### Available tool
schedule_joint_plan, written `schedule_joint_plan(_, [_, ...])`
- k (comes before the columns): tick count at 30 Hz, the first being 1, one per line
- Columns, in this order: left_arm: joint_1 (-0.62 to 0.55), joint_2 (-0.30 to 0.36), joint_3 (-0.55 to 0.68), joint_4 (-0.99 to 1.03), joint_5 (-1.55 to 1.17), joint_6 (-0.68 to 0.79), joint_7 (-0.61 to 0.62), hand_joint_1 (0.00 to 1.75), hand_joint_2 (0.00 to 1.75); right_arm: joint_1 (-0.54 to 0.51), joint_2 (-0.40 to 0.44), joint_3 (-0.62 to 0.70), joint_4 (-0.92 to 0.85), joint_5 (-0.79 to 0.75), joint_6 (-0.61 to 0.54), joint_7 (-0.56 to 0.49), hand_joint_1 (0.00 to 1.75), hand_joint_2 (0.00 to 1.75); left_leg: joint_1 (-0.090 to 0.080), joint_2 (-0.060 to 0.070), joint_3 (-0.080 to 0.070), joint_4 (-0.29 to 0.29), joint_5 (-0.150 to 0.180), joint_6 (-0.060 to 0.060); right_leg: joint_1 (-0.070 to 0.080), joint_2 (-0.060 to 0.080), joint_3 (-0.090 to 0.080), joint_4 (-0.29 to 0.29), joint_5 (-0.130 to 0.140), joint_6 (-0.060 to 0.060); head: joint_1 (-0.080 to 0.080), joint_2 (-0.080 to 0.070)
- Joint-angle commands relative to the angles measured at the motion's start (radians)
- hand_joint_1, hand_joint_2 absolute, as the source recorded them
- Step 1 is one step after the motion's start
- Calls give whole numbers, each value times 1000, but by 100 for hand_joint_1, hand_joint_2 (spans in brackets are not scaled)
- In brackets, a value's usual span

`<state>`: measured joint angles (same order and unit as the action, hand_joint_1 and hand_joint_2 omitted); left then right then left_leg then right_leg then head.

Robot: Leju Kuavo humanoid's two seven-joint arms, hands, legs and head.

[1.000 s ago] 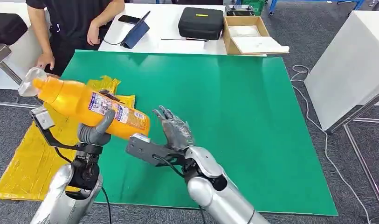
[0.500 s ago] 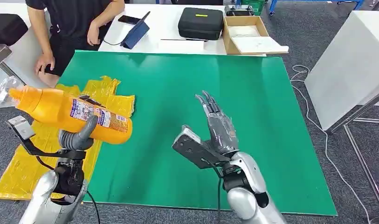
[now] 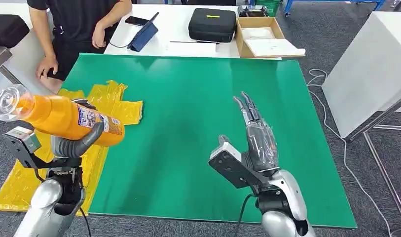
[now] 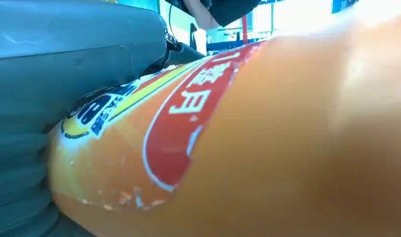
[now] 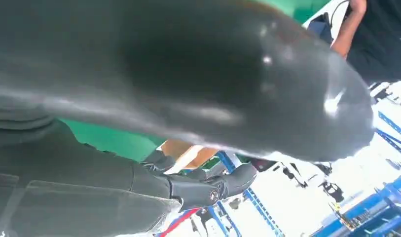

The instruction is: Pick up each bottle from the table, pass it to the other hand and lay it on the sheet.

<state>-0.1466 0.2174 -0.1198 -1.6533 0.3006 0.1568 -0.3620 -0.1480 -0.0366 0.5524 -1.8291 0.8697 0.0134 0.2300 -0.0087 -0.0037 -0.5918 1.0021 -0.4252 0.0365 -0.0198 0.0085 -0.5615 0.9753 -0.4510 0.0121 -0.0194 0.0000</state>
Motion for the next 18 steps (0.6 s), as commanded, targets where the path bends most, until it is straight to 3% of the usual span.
schedule_joint_plan(1, [-48,3,-6,63,-6,2,-1,175,175,-3,-32,-13,-12,0,2,-2,0,0,1,-2,1,0,0,-2,1,-3,2,-1,0,-1,0,0])
schedule_joint_plan(6, [-48,3,-6,63,-6,2,-1,175,175,-3,-32,-13,-12,0,2,-2,0,0,1,-2,2,0,0,-3,1,-3,3,-1,0,-2,0,0])
schedule_joint_plan(12, [-108,101,-58,194,-900,300,117,175,175,43,-65,-68,-76,0,29,-30,0,0,1,-4,2,0,0,-2,1,-4,3,-1,-1,-1,0,0])
schedule_joint_plan(14, [-118,147,-65,272,-1051,314,126,175,175,39,-80,-67,-65,-16,29,-48,0,0,1,-3,3,-1,0,-3,1,-4,4,-1,0,-2,0,0])
schedule_joint_plan(18, [-135,207,-62,487,-1099,340,94,175,175,24,-106,-61,-32,-59,21,-78,0,0,0,0,4,-2,0,-2,0,-1,4,-1,0,-1,0,0])
